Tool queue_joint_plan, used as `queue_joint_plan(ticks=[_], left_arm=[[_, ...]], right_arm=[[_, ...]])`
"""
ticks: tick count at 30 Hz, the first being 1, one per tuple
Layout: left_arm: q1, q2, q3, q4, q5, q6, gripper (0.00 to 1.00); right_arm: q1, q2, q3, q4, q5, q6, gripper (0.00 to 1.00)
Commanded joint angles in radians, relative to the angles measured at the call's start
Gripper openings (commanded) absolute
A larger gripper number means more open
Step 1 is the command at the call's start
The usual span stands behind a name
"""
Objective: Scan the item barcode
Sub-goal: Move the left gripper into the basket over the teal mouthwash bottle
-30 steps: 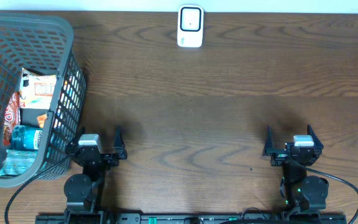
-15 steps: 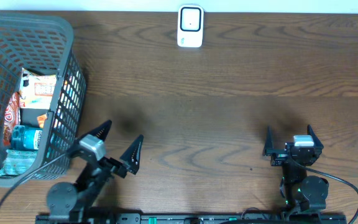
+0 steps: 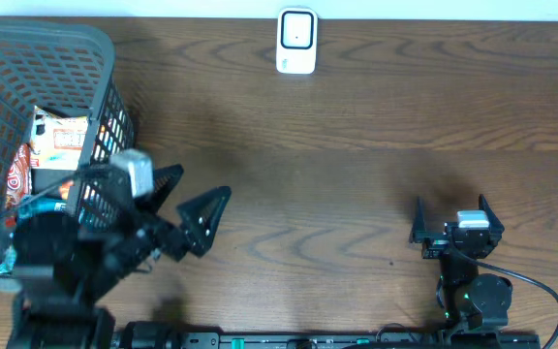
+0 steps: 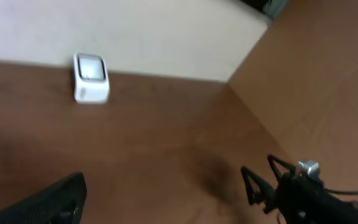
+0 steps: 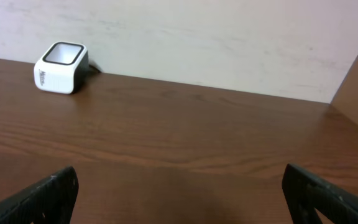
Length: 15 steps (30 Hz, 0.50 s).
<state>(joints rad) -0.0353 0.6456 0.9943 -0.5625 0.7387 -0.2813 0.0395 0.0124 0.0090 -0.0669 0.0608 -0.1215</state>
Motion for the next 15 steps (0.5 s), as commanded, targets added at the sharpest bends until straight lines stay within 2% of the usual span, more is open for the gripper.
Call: queue_joint_plan(ticks=[1,4,7,11,15], left_arm=[[-0.002,0.056,0.013,0.046,0.049,-0.018,0.98],[0.004,0.107,0.082,0.048,-0.073,-0.106,0.98],[0.022,0.205,0.243,-0.059,-0.343,-0.206,0.98],[0.071,0.377,0.524,-0.279,-0.572,-0.207,0.98],[0.156,0.565,0.801,-0.463,-0.680,-0.207,0.98]], right_arm=[[-0.008,-0.004,-0.003,0.000,0.008,-0.011,0.99],[-0.008,-0.004,-0.003,0.000,0.008,-0.011,0.99],[-0.008,-0.004,-0.003,0.000,0.008,-0.011,0.99],[-0.008,-0.004,-0.003,0.000,0.008,-0.011,0.99],[-0.008,-0.004,-0.003,0.000,0.008,-0.011,0.99]])
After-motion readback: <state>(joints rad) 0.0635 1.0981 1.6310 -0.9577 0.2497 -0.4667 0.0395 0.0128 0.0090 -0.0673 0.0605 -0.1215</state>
